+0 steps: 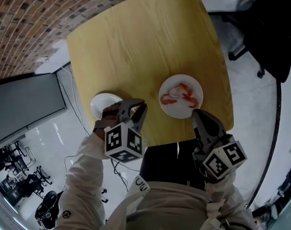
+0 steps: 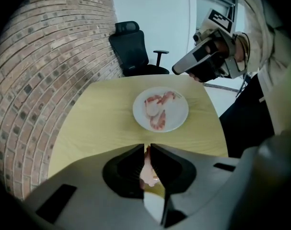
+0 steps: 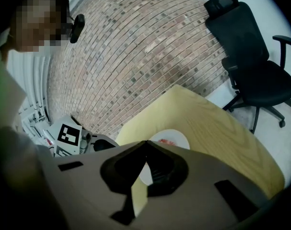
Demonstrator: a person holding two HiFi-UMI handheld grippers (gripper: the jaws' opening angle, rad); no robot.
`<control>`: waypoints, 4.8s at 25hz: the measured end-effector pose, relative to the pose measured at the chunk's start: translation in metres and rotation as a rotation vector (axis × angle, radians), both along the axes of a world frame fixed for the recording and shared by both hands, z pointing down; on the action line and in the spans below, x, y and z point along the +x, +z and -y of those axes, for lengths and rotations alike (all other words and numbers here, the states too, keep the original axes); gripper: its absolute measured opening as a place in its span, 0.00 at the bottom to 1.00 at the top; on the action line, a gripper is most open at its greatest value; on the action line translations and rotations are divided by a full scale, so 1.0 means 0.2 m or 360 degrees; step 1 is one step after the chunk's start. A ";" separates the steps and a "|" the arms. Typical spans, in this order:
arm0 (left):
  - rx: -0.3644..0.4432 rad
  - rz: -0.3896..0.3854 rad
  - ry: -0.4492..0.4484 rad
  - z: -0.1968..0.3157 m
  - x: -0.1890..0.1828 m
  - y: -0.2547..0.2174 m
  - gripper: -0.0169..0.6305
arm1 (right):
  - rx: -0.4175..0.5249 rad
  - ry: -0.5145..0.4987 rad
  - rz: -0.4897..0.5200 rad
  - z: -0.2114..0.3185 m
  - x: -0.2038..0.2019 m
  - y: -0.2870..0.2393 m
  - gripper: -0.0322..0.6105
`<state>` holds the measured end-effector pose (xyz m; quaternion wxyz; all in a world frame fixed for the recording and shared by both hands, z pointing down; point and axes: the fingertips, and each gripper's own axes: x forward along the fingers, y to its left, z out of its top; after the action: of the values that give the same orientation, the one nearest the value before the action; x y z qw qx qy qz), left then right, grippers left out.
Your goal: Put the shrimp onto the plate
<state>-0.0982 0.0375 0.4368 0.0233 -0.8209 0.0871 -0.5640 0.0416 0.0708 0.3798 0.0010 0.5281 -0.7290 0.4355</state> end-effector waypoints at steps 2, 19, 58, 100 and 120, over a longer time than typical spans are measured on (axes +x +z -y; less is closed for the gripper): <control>0.0000 -0.0002 0.0017 -0.03 0.09 0.01 0.10 | 0.0000 0.0018 0.0001 -0.03 0.08 0.00 0.09; -0.0056 0.0020 0.0025 -0.19 0.59 0.09 0.10 | -0.0017 0.0095 0.0032 -0.17 0.58 0.07 0.09; -0.0090 -0.0080 -0.0133 -0.21 0.66 0.16 0.11 | -0.0029 0.0089 0.0029 -0.19 0.60 0.09 0.09; 0.0584 -0.1159 -0.1198 0.05 -0.47 -1.46 0.05 | 0.0649 -0.0254 -0.0437 0.19 -0.49 -1.32 0.09; 0.0966 -0.1322 -0.1317 -0.01 -0.41 -1.85 0.05 | 0.0944 -0.0213 -0.0657 0.17 -0.40 -1.62 0.09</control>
<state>-0.1812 0.0397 0.0669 -0.0005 -0.8259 0.5524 -0.1133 -0.0392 0.0376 0.0548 0.0235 0.5333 -0.8410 0.0885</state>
